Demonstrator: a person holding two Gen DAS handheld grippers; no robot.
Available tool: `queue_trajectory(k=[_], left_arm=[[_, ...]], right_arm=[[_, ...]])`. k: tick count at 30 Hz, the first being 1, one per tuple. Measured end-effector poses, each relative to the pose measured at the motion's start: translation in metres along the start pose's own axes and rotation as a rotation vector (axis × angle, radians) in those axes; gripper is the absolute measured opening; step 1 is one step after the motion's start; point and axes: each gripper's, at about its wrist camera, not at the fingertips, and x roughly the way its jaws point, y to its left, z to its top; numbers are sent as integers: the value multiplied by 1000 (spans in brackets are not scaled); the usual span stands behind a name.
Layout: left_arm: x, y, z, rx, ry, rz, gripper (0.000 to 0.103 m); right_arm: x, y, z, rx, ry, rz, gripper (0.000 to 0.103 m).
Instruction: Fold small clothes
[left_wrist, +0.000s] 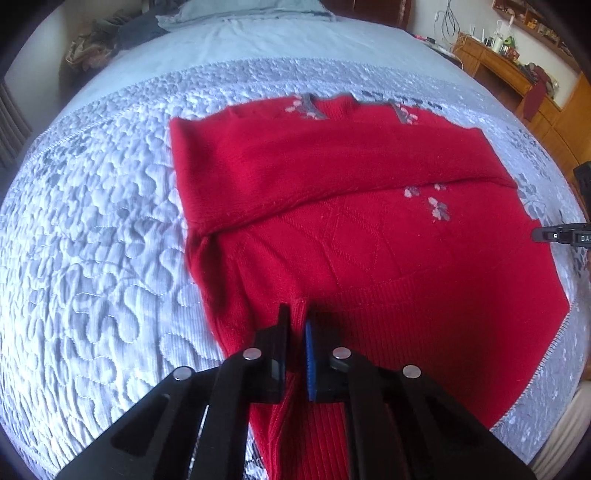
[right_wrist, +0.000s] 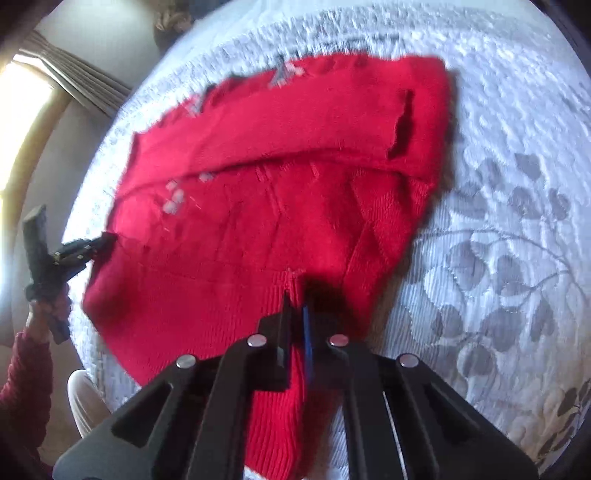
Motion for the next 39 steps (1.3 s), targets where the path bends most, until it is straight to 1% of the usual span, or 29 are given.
queue_trajectory(k=[3, 6, 8, 10, 12, 13, 15, 17, 18, 19, 21, 22, 24, 26, 29, 31, 34, 35, 36, 37, 38, 39], left_arm=[[-25, 1, 2, -18, -72, -36, 7], [-48, 3, 16, -32, -137, -42, 7], [-62, 6, 38, -54, -187, -39, 7], [-67, 10, 63, -68, -218, -25, 7], [-67, 16, 90, -96, -234, -12, 7], [-64, 20, 106, -107, -241, -5, 7], [-56, 24, 132, -111, -250, 34, 7], [-39, 32, 158, -133, -249, 43, 7], [-28, 34, 171, -138, -248, 61, 7], [-18, 38, 178, -137, -241, 73, 7], [9, 41, 194, -135, -208, 104, 7], [27, 44, 200, -138, -178, 116, 7], [63, 48, 204, -144, -112, 144, 6], [87, 49, 199, -142, -73, 169, 6], [114, 52, 193, -154, -26, 182, 6], [122, 53, 188, -145, -22, 189, 7], [122, 51, 189, -129, -24, 202, 10], [119, 51, 190, -127, -19, 204, 14], [115, 51, 190, -132, -3, 226, 33], [108, 53, 191, -141, -1, 246, 46], [93, 55, 187, -152, -17, 241, 57], [83, 56, 183, -158, -19, 231, 59]], right_arm=[[-26, 2, 0, 7, -65, 77, 3], [-51, 9, 6, -18, -119, 96, 3], [-66, 13, 17, -26, -153, 91, 3], [-78, 16, 38, -36, -186, 63, 3], [-84, 14, 58, -24, -203, 48, 3], [-86, 13, 74, -14, -209, 42, 3], [-85, 10, 98, -8, -213, 19, 3], [-79, 4, 128, -5, -209, -24, 3], [-74, 2, 141, 0, -204, -45, 3], [-64, -4, 162, 16, -196, -69, 3], [-47, -13, 183, 50, -184, -89, 3], [-33, -20, 196, 72, -174, -99, 3], [-9, -30, 209, 108, -144, -129, 3], [21, -43, 216, 135, -95, -184, 3], [52, -54, 214, 142, -44, -244, 3], [64, -63, 212, 160, -30, -243, 4], [66, -65, 209, 162, -31, -245, 5], [65, -64, 209, 163, -31, -251, 12], [62, -63, 209, 164, -34, -256, 17], [55, -60, 207, 157, -46, -267, 23], [46, -56, 205, 146, -59, -275, 23], [32, -51, 199, 135, -75, -272, 24]])
